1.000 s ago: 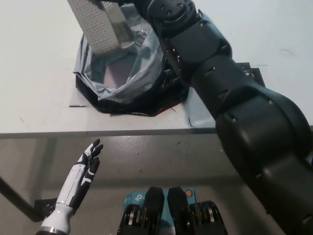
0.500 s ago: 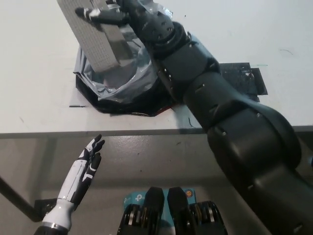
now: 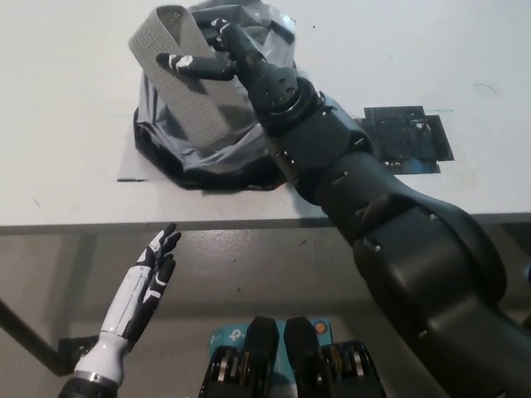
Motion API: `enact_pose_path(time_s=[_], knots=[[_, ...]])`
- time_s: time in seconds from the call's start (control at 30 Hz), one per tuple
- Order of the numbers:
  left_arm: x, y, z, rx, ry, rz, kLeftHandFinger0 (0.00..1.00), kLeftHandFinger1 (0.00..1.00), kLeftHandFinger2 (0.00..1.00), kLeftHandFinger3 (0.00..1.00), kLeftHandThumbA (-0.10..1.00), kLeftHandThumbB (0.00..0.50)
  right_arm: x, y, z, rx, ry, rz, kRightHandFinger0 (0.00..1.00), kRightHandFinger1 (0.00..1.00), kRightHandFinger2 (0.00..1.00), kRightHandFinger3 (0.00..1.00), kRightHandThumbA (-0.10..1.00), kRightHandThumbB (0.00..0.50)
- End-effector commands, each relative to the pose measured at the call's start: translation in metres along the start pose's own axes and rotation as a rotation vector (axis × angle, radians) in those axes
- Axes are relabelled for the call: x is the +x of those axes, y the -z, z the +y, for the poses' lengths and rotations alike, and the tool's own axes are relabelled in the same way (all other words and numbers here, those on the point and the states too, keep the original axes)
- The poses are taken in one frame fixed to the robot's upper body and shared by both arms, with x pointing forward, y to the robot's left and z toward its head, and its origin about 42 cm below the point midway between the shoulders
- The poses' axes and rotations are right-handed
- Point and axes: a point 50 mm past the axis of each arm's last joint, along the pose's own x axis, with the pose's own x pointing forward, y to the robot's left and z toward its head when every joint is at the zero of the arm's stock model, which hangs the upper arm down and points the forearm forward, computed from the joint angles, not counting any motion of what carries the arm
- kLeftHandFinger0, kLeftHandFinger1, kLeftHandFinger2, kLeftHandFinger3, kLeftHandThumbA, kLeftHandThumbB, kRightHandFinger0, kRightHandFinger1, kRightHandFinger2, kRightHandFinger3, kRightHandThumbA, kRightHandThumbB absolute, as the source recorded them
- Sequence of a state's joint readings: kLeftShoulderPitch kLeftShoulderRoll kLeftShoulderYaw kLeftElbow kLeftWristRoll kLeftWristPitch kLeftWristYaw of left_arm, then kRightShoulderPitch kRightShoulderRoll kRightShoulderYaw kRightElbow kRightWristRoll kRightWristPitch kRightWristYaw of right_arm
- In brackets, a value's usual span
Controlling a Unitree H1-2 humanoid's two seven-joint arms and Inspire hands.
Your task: Use the right hand to pick up a small rectangular container and put it into a plastic bag and lift the bag
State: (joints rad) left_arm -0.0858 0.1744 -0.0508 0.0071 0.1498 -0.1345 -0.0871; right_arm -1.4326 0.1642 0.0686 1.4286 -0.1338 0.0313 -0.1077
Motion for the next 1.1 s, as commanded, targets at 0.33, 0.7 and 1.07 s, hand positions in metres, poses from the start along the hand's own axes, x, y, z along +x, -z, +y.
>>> enact_pose_path(time_s=[0.33,0.7,1.07], knots=[[0.007,-0.01,0.006,0.018,0.01,-0.053,1.0,1.0,1.0,1.0,1.0,0.251,0.002,-0.019,-0.02,-0.063,0.07,0.021,1.0,1.0,1.0,1.0,0.44,0.186],[0.006,-0.011,0.007,0.017,0.001,-0.049,1.0,1.0,1.0,1.0,1.0,0.257,0.0,-0.026,-0.02,-0.091,0.262,-0.054,1.0,1.0,1.0,1.0,0.43,0.155],[0.005,-0.01,0.007,0.004,-0.001,-0.039,1.0,1.0,1.0,1.0,1.0,0.259,-0.012,-0.068,-0.027,-0.374,0.626,-0.37,1.0,1.0,1.0,1.0,0.46,0.081]])
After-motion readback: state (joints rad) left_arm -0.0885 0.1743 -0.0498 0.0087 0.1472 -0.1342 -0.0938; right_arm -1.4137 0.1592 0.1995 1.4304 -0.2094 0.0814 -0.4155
